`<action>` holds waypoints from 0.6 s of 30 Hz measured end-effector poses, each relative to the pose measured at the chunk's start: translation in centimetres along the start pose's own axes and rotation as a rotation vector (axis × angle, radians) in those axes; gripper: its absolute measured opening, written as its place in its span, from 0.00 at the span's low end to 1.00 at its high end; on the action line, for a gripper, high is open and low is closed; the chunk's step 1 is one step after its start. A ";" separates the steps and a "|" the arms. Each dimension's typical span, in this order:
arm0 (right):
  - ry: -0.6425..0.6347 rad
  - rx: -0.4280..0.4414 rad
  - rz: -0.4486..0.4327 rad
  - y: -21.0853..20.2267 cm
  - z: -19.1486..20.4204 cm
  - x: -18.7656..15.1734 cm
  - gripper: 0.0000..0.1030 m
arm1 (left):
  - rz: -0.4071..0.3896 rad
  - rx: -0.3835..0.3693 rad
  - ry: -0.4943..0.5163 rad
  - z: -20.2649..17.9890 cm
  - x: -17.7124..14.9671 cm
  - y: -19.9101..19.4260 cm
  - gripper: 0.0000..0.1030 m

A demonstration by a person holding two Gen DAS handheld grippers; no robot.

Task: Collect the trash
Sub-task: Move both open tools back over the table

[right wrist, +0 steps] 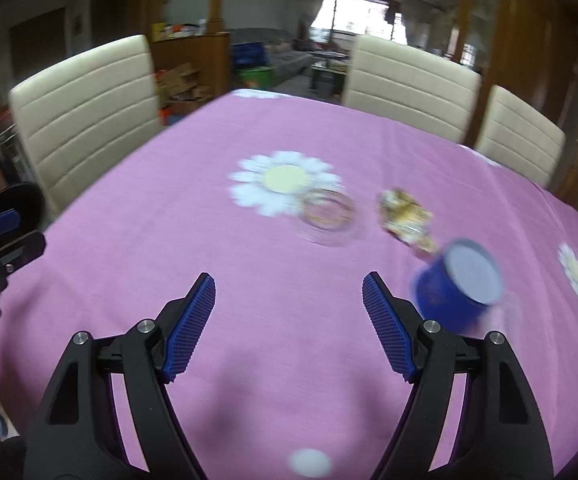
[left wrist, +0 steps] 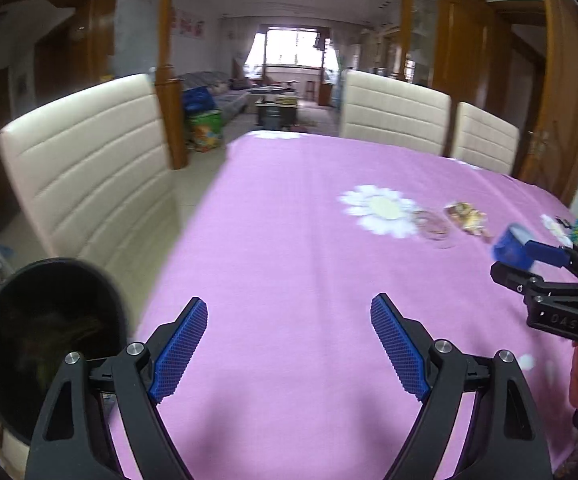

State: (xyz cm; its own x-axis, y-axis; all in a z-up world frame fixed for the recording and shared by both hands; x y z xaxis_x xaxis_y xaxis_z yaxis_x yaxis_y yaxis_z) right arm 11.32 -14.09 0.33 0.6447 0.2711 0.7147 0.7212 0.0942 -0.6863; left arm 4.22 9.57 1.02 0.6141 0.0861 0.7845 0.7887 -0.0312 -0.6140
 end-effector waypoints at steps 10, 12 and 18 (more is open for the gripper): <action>0.115 -0.192 0.070 0.7 -9.7 -4.1 0.78 | -0.010 -0.117 0.177 -11.6 1.3 3.2 0.80; 0.134 -0.207 0.087 1.0 -10.9 -4.6 0.79 | -0.011 -0.147 0.198 -13.9 1.5 3.9 0.80; 0.182 -0.216 0.122 1.6 -13.3 -5.6 0.79 | 0.015 -0.207 0.240 -18.9 1.9 6.0 0.80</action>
State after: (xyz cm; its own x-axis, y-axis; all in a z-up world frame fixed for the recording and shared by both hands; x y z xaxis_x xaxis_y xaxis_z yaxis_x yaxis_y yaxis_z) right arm 12.24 -28.24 -3.03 0.7508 0.0902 0.6543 0.6600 -0.1400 -0.7381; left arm 10.65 -9.26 0.51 0.5954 -0.1522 0.7889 0.7536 -0.2345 -0.6141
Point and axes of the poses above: each gripper's, at about its wrist camera, not at the fingertips, and y roughly the way its jaws point, z to its left, x to its top, the point moved 1 cm from there along y, roughly the way its jaws point, and after that the axes turned 3 degrees about -x, right-handed, at the moved point
